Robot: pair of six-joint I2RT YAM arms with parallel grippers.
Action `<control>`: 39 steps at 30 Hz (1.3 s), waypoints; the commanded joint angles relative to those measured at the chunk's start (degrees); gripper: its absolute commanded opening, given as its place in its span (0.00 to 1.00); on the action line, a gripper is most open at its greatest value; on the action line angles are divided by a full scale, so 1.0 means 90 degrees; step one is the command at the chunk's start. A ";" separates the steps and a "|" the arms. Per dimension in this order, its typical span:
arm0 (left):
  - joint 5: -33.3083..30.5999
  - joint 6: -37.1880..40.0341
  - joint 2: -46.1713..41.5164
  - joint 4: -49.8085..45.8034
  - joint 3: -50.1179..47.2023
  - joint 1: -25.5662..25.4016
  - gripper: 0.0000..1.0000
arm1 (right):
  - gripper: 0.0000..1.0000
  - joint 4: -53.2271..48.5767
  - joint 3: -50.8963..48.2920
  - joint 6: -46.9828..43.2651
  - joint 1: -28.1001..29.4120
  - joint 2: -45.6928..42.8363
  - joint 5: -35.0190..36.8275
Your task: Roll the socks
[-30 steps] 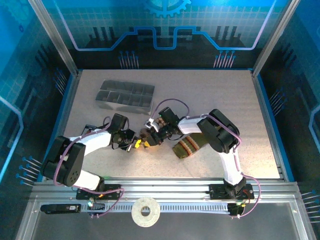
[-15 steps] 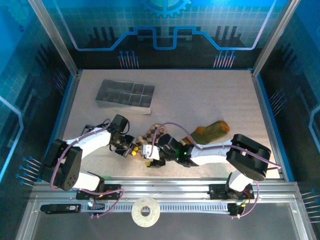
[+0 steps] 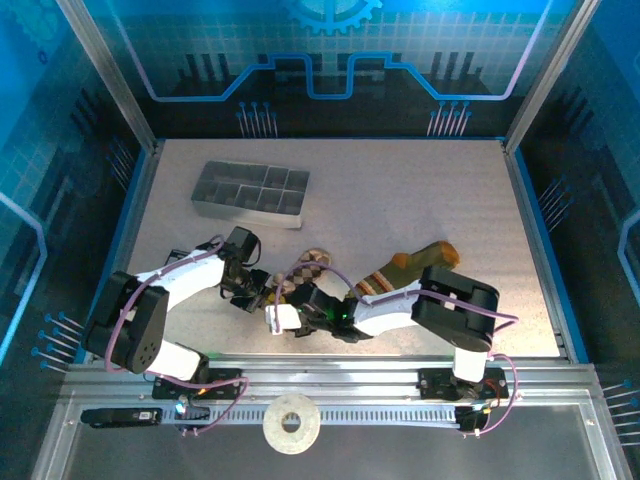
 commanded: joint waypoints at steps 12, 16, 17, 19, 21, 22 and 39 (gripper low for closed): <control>-0.0345 -0.0299 -0.0817 -0.0361 -0.0143 0.0174 0.48 | 0.00 -0.1315 0.0216 0.1496 -0.0717 0.0311 -0.1351; -0.0333 -0.0516 -0.1474 0.0123 -0.0439 0.0465 0.62 | 0.00 -0.1566 0.0226 0.2153 -0.1156 0.0480 -0.2680; -0.0268 -0.0492 -0.1551 0.0305 -0.0496 0.0507 0.63 | 0.00 -0.1617 0.0248 0.2341 -0.1288 0.0561 -0.3005; -0.0085 -0.0444 -0.1577 0.0619 -0.0588 0.0545 0.63 | 0.00 -0.1653 0.0273 0.2682 -0.1514 0.0702 -0.3563; 0.0063 -0.0413 -0.1562 0.0947 -0.0709 0.0536 0.61 | 0.00 -0.1633 0.0280 0.3050 -0.1757 0.0848 -0.4051; 0.0163 -0.0422 -0.1544 0.1109 -0.0788 0.0526 0.60 | 0.00 -0.1567 0.0274 0.3255 -0.1877 0.0934 -0.4277; 0.0107 -0.0236 -0.0521 0.2377 -0.1272 0.0032 0.39 | 0.00 -0.2217 0.1041 0.4532 -0.2768 0.1972 -0.5865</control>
